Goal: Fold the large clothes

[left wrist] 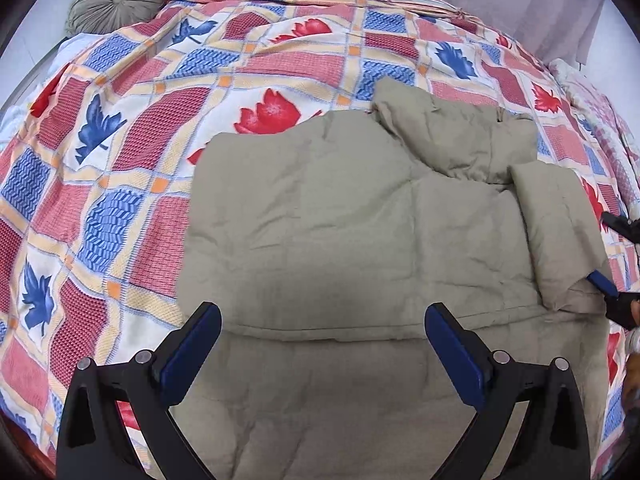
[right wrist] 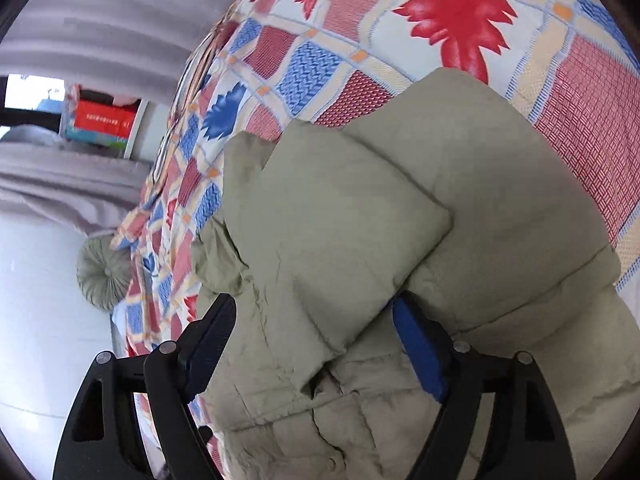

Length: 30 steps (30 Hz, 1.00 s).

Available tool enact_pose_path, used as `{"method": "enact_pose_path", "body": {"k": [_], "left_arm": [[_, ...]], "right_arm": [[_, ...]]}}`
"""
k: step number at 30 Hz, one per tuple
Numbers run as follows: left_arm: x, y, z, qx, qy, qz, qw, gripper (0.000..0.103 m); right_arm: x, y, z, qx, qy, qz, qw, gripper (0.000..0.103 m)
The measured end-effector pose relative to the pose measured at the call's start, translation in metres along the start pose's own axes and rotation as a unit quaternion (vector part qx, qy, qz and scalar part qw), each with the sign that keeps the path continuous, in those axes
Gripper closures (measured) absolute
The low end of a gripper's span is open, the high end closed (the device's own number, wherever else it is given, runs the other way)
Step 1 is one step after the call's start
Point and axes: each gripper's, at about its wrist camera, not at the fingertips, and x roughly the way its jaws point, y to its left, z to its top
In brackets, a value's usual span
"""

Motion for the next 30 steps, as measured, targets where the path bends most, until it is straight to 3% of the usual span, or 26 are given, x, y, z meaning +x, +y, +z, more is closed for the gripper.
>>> {"method": "enact_pose_path", "body": {"k": [2,4,5,9,13,15,17,18,20,22,26,30], "left_arm": [[0.000,0.009,0.000,-0.002,0.003,0.003,1.0000,0.001],[-0.002,0.018,0.001,-0.006,0.001,0.002,1.0000,0.001],[-0.003,0.022,0.002,-0.008,-0.001,0.000,1.0000,0.001],[-0.009,0.036,0.008,-0.020,-0.010,-0.012,0.9997,0.001],[-0.010,0.050,0.014,-0.043,-0.014,-0.011,0.9989,0.001],[-0.009,0.056,0.017,-0.057,-0.014,-0.022,0.9980,0.001],[-0.009,0.057,0.019,-0.064,-0.012,-0.039,0.9971,0.001],[-0.008,0.056,0.020,-0.065,-0.011,-0.050,0.9966,0.001],[-0.009,0.050,0.022,-0.062,-0.011,-0.078,0.9950,0.001],[-0.011,0.041,0.024,-0.059,-0.012,-0.110,0.9921,0.001],[-0.003,0.015,0.033,-0.053,0.008,-0.164,0.9851,0.001],[0.015,-0.011,0.042,-0.042,0.018,-0.172,0.9841,0.001]], "right_arm": [[0.003,-0.001,0.007,0.020,-0.008,0.005,1.000,0.035],[0.009,0.007,0.012,0.017,-0.006,-0.002,1.000,0.093],[0.011,0.015,0.012,0.004,-0.008,-0.004,1.000,0.093],[0.018,0.073,-0.006,-0.126,0.000,0.000,0.992,0.094],[0.044,0.136,-0.061,-0.298,0.039,-0.035,0.953,0.093],[0.060,0.149,-0.089,-0.348,0.055,-0.062,0.934,0.093],[0.073,0.151,-0.110,-0.368,0.074,-0.079,0.924,0.092],[0.078,0.148,-0.117,-0.367,0.084,-0.082,0.923,0.089],[0.085,0.140,-0.122,-0.353,0.108,-0.075,0.926,0.071],[0.086,0.128,-0.123,-0.337,0.130,-0.066,0.930,0.028],[0.068,0.111,-0.120,-0.322,0.134,-0.052,0.936,0.027],[0.042,0.073,-0.092,-0.238,0.124,-0.040,0.963,0.027]]}}
